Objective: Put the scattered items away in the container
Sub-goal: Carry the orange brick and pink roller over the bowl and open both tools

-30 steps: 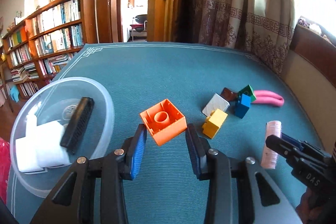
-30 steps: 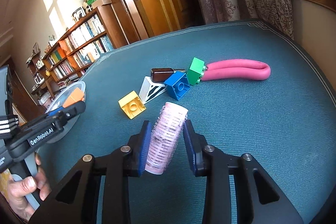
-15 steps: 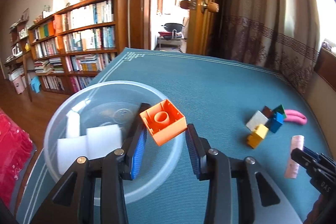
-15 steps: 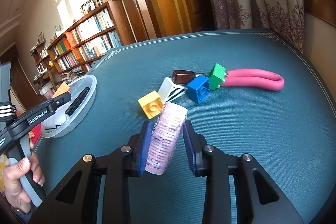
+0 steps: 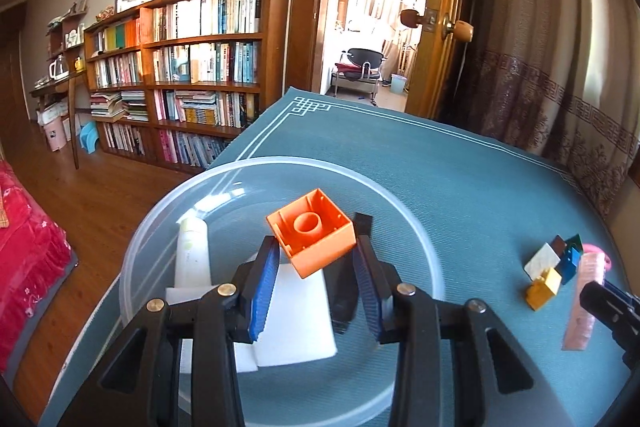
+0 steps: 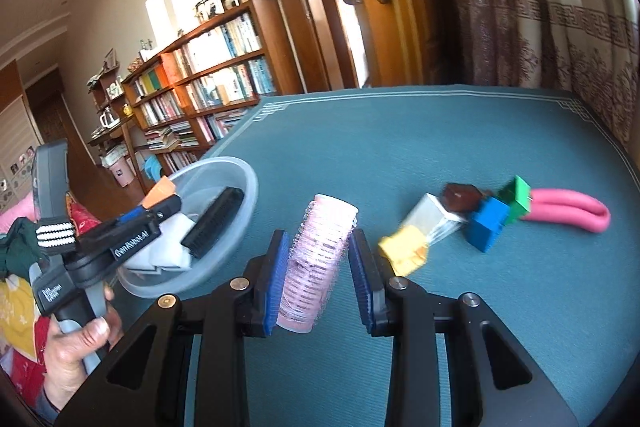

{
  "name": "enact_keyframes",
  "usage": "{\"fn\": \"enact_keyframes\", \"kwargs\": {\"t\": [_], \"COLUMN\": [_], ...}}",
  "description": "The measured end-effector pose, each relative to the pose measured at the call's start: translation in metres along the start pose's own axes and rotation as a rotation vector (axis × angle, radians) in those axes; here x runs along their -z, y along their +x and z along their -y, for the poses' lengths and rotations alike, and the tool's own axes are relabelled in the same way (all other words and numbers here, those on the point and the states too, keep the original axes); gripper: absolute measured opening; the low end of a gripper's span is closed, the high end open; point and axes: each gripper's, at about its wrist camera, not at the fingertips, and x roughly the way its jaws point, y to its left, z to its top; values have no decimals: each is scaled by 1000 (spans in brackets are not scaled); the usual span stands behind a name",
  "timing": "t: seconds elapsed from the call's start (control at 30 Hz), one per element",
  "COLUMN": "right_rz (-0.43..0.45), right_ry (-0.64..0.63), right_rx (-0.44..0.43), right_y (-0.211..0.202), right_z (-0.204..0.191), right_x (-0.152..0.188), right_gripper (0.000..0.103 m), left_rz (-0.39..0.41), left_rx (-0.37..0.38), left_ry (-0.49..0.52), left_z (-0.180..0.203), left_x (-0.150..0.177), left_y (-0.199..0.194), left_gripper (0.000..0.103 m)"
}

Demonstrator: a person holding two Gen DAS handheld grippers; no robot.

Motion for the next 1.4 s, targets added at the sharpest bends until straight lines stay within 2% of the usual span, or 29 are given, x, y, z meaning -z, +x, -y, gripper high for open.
{"fn": "enact_keyframes", "kwargs": {"t": [0.13,0.43,0.53,0.6,0.63,0.77,0.93,1.1,1.4], "right_rz": [10,1,-30,-53,-61,-94,-139,-137,-129], "right_ry": [-16,-41,-16,-9,-11,-28,-25,-37,-28], "right_rx": [-36,-89,-115,-134,-136,-146,-146,-146,-124], "right_y": [12,45,59,68,71,83,95,92,83], "right_z": [-23,-65,-71,-73,-75,-81,-81,-82,-73], "right_x": [-14,-32,-34,-34,-33,-28,-22,-19,-15], "right_gripper": [33,34,35,36,36,36,41,46,46], "left_rz": [21,14,25,46,56,65,49,46,42], "left_rx": [-21,-40,-49,-67,-73,-97,-115,-125,-126], "left_ry": [-10,-77,-93,-105,-111,-137,-163,-151,-140], "left_z": [-8,-27,-30,-33,-34,-42,-47,-44,-42], "left_x": [-6,-7,-8,-8,-8,-9,-7,-7,-7], "left_y": [0,6,4,1,-1,-3,0,1,1], "left_gripper": [43,44,62,81,82,82,82,84,87]}}
